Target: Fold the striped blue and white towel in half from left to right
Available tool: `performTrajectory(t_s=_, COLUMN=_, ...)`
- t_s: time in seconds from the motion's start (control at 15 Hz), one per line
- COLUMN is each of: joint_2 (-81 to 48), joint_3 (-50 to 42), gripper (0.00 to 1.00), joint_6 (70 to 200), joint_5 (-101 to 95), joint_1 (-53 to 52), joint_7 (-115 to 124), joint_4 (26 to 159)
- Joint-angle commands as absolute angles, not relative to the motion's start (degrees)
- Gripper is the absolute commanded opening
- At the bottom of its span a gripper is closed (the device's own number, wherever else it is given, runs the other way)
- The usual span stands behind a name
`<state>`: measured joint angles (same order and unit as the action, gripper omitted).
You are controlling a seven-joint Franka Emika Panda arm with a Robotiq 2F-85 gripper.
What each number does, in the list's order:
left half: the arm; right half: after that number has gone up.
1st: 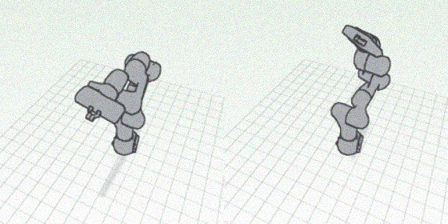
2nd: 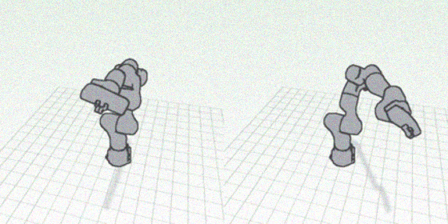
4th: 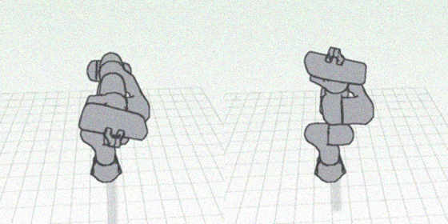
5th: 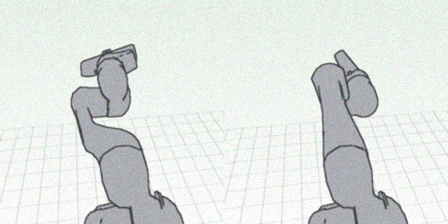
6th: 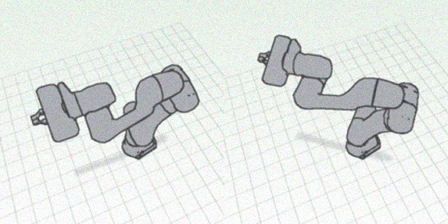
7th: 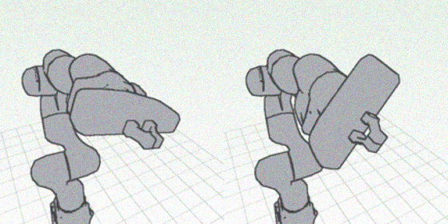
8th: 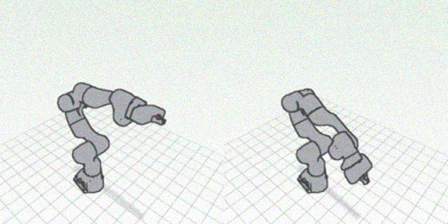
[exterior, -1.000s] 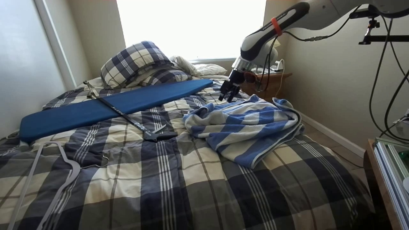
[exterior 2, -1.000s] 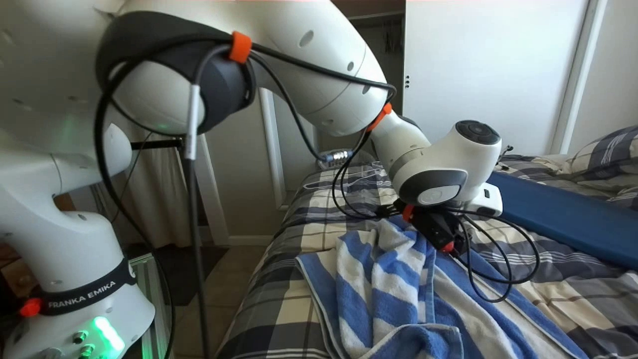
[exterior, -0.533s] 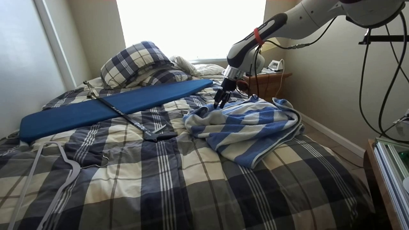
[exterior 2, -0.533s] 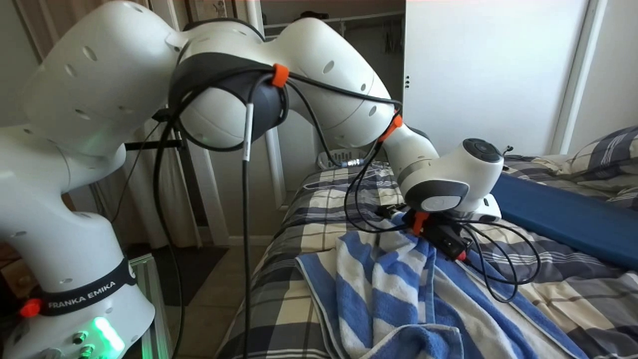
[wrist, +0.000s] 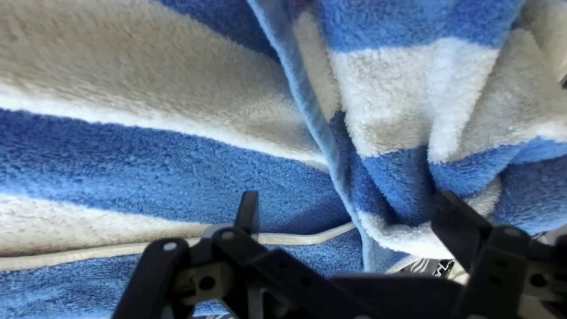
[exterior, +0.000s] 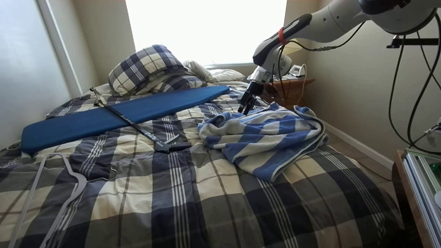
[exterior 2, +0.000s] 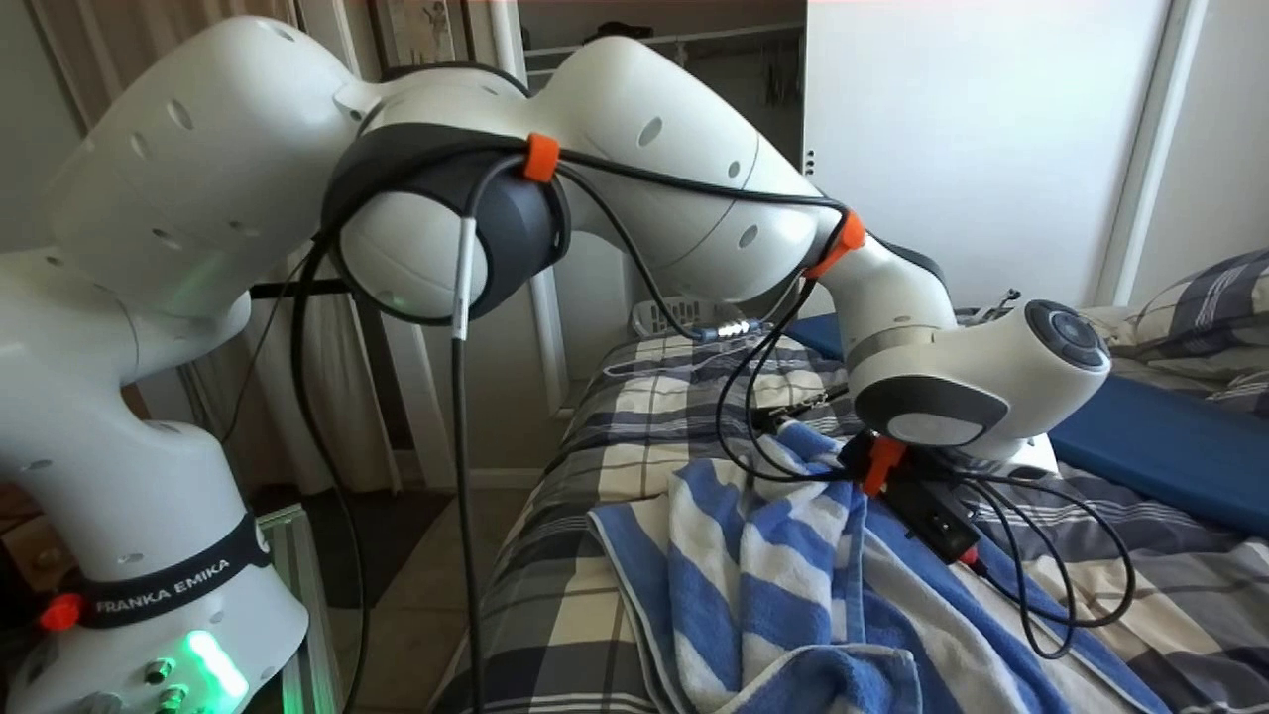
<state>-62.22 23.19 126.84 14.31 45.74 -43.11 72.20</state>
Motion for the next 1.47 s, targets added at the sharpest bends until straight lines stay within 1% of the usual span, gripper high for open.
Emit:
performTrajectory(t_s=0.0, joint_2=-65.95, joint_3=19.84, gripper=0.72, joint_6=120.67, joint_5=17.83, joint_1=43.04, joint_7=-45.94, joint_4=65.14)
performTrajectory(t_s=0.07, joint_2=-66.62, joint_3=19.22, gripper=0.66, joint_6=119.94, joint_5=18.27, joint_1=42.46, joint_7=-46.12, joint_4=64.14)
performTrajectory(t_s=0.13, joint_2=-67.28, joint_3=18.74, gripper=0.57, joint_6=119.09, joint_5=18.65, joint_1=41.93, joint_7=-46.35, joint_4=63.18)
performTrajectory(t_s=0.2, joint_2=-67.91, joint_3=18.35, gripper=0.51, joint_6=118.64, joint_5=19.04, joint_1=41.41, joint_7=-46.5, joint_4=62.27)
performTrajectory(t_s=0.27, joint_2=-68.58, joint_3=18.07, gripper=0.46, joint_6=118.41, joint_5=19.44, joint_1=40.9, joint_7=-46.73, joint_4=61.41)
performTrajectory(t_s=0.33, joint_2=-69.26, joint_3=17.85, gripper=0.49, joint_6=118.02, joint_5=19.83, joint_1=40.41, joint_7=-46.91, joint_4=60.48)
performTrajectory(t_s=0.47, joint_2=-70.58, joint_3=17.45, gripper=0.42, joint_6=117.57, joint_5=20.5, joint_1=39.49, joint_7=-47.1, joint_4=58.72)
performTrajectory(t_s=0.53, joint_2=-71.1, joint_3=17.18, gripper=0.59, joint_6=117.62, joint_5=20.57, joint_1=39.01, joint_7=-47.13, joint_4=58.0)
performTrajectory(t_s=0.6, joint_2=-71.64, joint_3=17.12, gripper=0.57, joint_6=117.38, joint_5=20.74, joint_1=38.67, joint_7=-47.2, joint_4=57.22)
performTrajectory(t_s=0.67, joint_2=-72.19, joint_3=19.01, gripper=0.5, joint_6=117.77, joint_5=18.69, joint_1=39.58, joint_7=-46.35, joint_4=57.1)
performTrajectory(t_s=0.73, joint_2=-72.6, joint_3=19.08, gripper=0.51, joint_6=117.61, joint_5=18.74, joint_1=39.39, joint_7=-46.37, joint_4=56.52)
performTrajectory(t_s=0.8, joint_2=-72.96, joint_3=19.2, gripper=0.45, joint_6=117.55, joint_5=18.7, joint_1=39.28, joint_7=-46.37, joint_4=55.97)
performTrajectory(t_s=0.87, joint_2=-73.21, joint_3=19.28, gripper=0.26, joint_6=117.49, joint_5=18.71, joint_1=39.26, joint_7=-46.36, joint_4=55.59)
performTrajectory(t_s=0.93, joint_2=-73.22, joint_3=19.41, gripper=0.25, joint_6=117.36, joint_5=18.77, joint_1=39.4, joint_7=-46.33, joint_4=55.4)
performTrajectory(t_s=1.13, joint_2=-73.36, joint_3=19.6, gripper=0.04, joint_6=116.88, joint_5=18.91, joint_1=39.76, joint_7=-46.25, joint_4=54.58)
performTrajectory(t_s=1.27, joint_2=-73.28, joint_3=19.69, gripper=0.0, joint_6=116.11, joint_5=19.09, joint_1=40.03, joint_7=-46.09, joint_4=54.3)
performTrajectory(t_s=1.4, joint_2=-73.4, joint_3=19.8, gripper=0.0, joint_6=114.56, joint_5=19.27, joint_1=40.23, joint_7=-45.73, joint_4=53.99)
